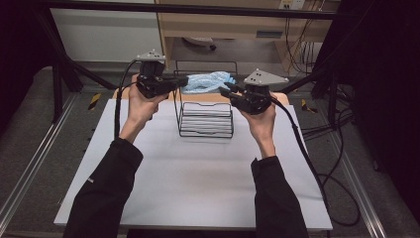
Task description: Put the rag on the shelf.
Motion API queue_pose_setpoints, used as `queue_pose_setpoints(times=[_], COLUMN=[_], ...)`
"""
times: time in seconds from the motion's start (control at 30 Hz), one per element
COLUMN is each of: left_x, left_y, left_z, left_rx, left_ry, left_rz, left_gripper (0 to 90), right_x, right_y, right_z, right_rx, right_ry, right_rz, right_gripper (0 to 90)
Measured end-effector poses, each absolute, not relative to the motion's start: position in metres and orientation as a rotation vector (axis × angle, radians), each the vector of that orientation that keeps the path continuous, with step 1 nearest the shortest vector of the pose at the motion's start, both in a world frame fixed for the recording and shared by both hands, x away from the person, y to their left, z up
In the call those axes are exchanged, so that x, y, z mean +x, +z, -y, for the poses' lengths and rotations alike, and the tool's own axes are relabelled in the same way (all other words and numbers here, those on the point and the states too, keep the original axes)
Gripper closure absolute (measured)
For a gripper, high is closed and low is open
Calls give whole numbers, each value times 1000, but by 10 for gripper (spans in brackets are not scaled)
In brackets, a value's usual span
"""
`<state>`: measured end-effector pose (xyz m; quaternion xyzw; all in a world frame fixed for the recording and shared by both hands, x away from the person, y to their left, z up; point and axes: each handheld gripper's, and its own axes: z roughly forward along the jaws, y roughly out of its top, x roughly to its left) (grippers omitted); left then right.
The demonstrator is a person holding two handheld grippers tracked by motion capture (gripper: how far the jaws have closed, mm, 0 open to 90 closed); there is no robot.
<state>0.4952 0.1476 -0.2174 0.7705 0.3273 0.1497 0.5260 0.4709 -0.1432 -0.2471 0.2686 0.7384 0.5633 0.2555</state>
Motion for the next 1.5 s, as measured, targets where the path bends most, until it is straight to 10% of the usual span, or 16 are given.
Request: queue_pose_setpoints(times=[0.4, 0.73, 1.5], left_x=[494, 491, 501], left_y=[-234, -246, -273], left_z=[-142, -143, -132], left_rx=[1891, 1904, 1877], left_ry=[383, 401, 469], left_rz=[-772, -750, -811], left_gripper=[891, 891, 888], right_x=[464, 475, 488], right_y=[-231, -242, -282], right_z=[149, 138, 145], right_rx=[759, 891, 966], right_ry=[1575, 1526, 1480], right_rz=[-1975, -2084, -2040], right_gripper=[545, 869, 873])
